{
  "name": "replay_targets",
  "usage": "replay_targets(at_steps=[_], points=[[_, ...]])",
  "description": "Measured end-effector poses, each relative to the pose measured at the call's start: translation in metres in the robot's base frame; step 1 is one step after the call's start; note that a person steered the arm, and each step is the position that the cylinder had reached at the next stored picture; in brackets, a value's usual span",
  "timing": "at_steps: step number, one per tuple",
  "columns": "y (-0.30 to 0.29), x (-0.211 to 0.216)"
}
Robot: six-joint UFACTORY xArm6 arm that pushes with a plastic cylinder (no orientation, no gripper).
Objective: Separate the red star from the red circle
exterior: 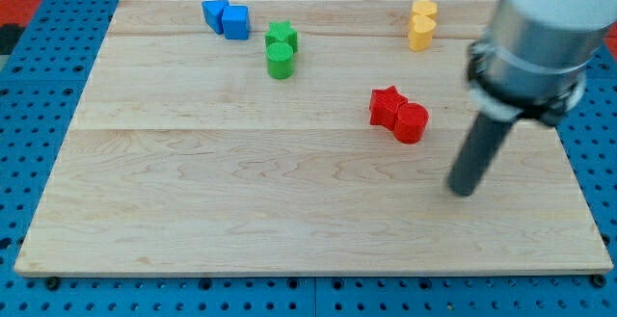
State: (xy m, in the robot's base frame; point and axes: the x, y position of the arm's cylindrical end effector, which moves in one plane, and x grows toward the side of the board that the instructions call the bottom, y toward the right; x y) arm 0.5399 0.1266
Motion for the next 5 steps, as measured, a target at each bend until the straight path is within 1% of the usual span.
replay_targets(at_steps=[1, 2, 3, 4, 5], points=[[-0.033, -0.035], [-0.038, -0.082], [-0.08, -0.085], [-0.035, -0.113], [-0.01, -0.148]])
